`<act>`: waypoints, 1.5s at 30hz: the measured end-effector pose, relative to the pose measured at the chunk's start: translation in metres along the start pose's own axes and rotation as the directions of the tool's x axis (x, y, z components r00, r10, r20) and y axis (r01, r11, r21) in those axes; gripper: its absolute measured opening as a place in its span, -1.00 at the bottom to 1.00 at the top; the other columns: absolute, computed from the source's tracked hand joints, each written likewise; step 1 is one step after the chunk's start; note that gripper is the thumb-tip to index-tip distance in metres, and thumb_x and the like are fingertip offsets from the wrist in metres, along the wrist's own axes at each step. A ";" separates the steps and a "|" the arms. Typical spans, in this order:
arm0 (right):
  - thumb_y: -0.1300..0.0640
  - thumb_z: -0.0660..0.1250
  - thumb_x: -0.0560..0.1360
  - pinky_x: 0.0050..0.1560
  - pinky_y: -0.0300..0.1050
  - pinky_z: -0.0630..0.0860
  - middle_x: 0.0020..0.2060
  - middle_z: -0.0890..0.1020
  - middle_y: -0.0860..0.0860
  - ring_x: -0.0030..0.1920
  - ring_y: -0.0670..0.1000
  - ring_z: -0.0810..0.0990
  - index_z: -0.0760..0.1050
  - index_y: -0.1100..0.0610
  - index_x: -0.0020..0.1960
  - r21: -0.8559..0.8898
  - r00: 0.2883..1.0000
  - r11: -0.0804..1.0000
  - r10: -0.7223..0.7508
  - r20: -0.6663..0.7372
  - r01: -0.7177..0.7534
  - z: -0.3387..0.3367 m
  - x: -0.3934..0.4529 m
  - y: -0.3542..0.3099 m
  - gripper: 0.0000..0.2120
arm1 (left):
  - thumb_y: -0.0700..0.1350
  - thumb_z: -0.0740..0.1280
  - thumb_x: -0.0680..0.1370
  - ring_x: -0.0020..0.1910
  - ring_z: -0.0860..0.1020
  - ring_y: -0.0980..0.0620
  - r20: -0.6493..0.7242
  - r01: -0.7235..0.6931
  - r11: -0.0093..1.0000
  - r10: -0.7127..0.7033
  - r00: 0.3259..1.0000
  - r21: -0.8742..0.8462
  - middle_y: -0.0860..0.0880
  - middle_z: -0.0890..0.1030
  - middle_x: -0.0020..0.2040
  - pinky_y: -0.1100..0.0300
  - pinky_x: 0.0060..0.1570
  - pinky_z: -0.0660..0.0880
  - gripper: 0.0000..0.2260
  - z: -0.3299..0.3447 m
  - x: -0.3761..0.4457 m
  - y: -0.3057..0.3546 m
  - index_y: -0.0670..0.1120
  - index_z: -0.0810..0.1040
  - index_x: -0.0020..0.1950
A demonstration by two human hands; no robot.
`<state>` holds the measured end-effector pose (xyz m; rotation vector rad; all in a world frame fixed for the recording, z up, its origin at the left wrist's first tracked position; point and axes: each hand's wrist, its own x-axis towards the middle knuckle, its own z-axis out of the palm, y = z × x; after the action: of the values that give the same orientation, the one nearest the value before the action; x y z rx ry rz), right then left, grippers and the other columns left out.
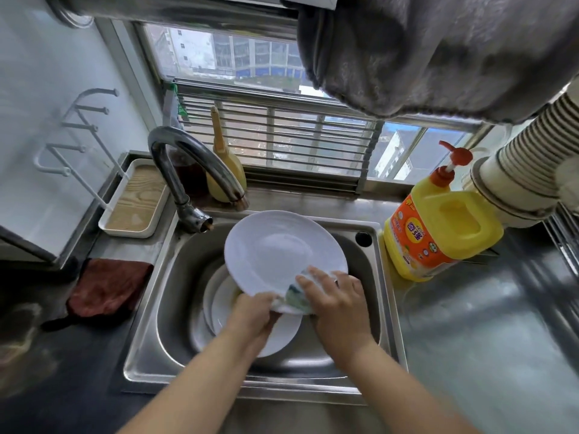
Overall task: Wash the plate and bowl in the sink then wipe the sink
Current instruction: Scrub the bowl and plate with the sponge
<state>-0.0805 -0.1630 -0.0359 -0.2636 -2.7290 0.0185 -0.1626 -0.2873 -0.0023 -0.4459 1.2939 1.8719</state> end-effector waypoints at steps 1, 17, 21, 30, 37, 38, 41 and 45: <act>0.18 0.35 0.31 -0.01 0.01 0.38 0.10 0.64 0.04 -0.05 0.18 0.58 0.60 0.02 0.09 -0.023 1.000 0.999 -0.026 0.001 0.026 0.000 -0.005 0.014 -0.65 | -0.53 0.20 0.41 -0.15 0.65 -0.10 0.020 0.026 0.997 -0.028 0.999 0.068 -0.17 0.69 -0.12 0.13 -0.20 0.63 -0.66 -0.011 0.003 0.012 -0.24 0.55 0.07; 0.14 0.30 0.33 0.01 -0.02 0.29 0.10 0.64 0.03 -0.01 0.18 0.54 0.62 0.02 0.07 -0.023 0.996 0.997 0.073 -0.053 -0.075 -0.013 0.009 0.029 -0.67 | -0.44 0.19 0.46 0.08 0.60 -0.23 0.031 -0.002 0.997 0.000 1.000 0.078 -0.26 0.61 0.11 0.03 -0.13 0.64 -0.58 -0.032 0.027 0.037 -0.21 0.46 0.30; 0.17 0.40 0.26 0.00 0.00 0.32 0.08 0.65 0.03 -0.04 0.16 0.54 0.60 0.03 0.05 0.024 0.997 0.998 0.058 -0.045 -0.057 -0.002 0.013 -0.006 -0.65 | -0.55 0.10 0.44 -0.25 0.67 -0.05 0.012 -0.034 0.997 0.035 0.999 -0.063 -0.20 0.67 -0.15 0.21 -0.37 0.59 -0.62 0.006 0.009 0.002 -0.35 0.49 0.19; 0.16 0.30 0.33 0.02 0.01 0.34 0.11 0.64 0.02 -0.04 0.19 0.56 0.60 0.02 0.09 0.021 0.993 0.993 0.114 -0.025 -0.114 -0.006 0.007 0.015 -0.65 | -0.51 0.12 0.47 -0.14 0.64 -0.08 0.014 0.004 1.000 -0.004 1.000 -0.008 -0.18 0.65 -0.06 0.11 -0.19 0.62 -0.63 0.003 0.011 0.012 -0.21 0.53 0.14; 0.20 0.43 0.25 0.05 0.00 0.30 0.17 0.60 0.01 0.04 0.16 0.53 0.58 -0.01 0.16 0.007 0.992 0.997 0.069 0.103 -0.070 -0.010 -0.005 0.047 -0.53 | -0.50 0.16 0.44 0.03 0.61 -0.18 0.121 0.064 0.987 -0.082 0.989 0.148 -0.23 0.66 0.03 0.09 -0.21 0.63 -0.58 -0.034 0.019 0.049 -0.23 0.49 0.24; 0.22 0.44 0.23 0.06 -0.01 0.29 0.17 0.60 0.02 0.05 0.17 0.53 0.59 0.00 0.15 0.025 0.982 0.988 0.146 0.124 -0.150 -0.011 -0.001 0.043 -0.51 | -0.49 0.15 0.45 0.02 0.62 -0.17 0.094 0.050 0.992 -0.061 0.994 0.112 -0.22 0.66 0.03 0.09 -0.23 0.63 -0.59 -0.029 0.019 0.045 -0.21 0.49 0.24; 0.19 0.40 0.20 0.07 0.01 0.40 0.16 0.60 0.03 -0.01 0.19 0.58 0.57 0.02 0.14 0.196 0.957 0.961 0.143 0.252 -0.195 -0.011 0.008 0.014 -0.51 | -0.48 0.11 0.47 -0.09 0.64 -0.14 0.047 0.048 0.999 -0.047 0.998 -0.021 -0.21 0.66 -0.05 0.09 -0.31 0.62 -0.61 -0.016 0.022 0.023 -0.25 0.48 0.24; -0.09 0.18 0.36 0.37 0.03 0.22 0.46 0.29 -0.04 0.30 0.15 0.37 0.30 -0.02 0.44 0.350 0.809 0.936 -0.182 0.560 -0.032 -0.016 0.001 0.023 -0.36 | -0.48 0.07 0.45 0.03 0.61 -0.21 0.036 -0.015 0.999 0.014 0.999 0.029 -0.23 0.65 0.05 -0.03 -0.19 0.61 -0.52 -0.036 0.022 0.030 -0.15 0.48 0.27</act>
<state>-0.0706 -0.1407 -0.0215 -0.0408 -3.2694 0.6603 -0.2050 -0.3156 -0.0134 -0.3865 1.3021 1.8629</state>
